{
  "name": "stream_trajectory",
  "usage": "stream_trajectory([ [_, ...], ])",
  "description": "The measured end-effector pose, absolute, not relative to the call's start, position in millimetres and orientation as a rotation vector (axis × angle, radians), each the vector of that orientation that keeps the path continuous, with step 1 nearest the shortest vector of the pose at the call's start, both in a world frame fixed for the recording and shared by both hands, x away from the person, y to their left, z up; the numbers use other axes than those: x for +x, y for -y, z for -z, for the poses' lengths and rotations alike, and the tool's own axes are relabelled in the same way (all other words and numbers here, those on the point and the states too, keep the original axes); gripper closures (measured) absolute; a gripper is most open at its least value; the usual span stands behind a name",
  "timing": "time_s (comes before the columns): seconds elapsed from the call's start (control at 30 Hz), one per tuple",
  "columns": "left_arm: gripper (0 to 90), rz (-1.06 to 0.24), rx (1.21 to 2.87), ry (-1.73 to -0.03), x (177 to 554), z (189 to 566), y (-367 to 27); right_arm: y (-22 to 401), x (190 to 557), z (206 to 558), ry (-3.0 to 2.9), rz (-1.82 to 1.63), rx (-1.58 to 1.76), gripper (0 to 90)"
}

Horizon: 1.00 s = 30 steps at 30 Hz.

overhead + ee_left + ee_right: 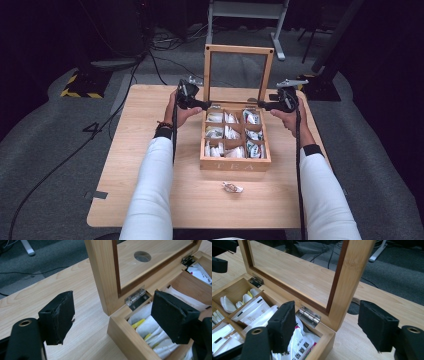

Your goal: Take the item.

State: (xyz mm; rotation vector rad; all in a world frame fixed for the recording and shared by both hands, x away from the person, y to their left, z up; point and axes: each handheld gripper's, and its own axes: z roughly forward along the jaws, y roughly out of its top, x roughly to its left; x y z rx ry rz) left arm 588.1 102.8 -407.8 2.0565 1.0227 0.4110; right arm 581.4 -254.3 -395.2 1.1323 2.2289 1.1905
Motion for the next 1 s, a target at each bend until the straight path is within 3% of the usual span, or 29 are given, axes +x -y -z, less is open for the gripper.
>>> stream_trajectory([
  [0.47, 21.5, -0.402, 2.060, -0.996, 605.9, 393.2, -77.3, 244.0, 599.8, 399.5, -2.216, -1.190, 1.153, 33.1],
  [1.0, 23.5, -0.363, 2.056, -1.009, 612.4, 393.3, -75.0, 241.9, 604.5, 397.9, -2.219, -1.212, 1.148, 32.1],
])
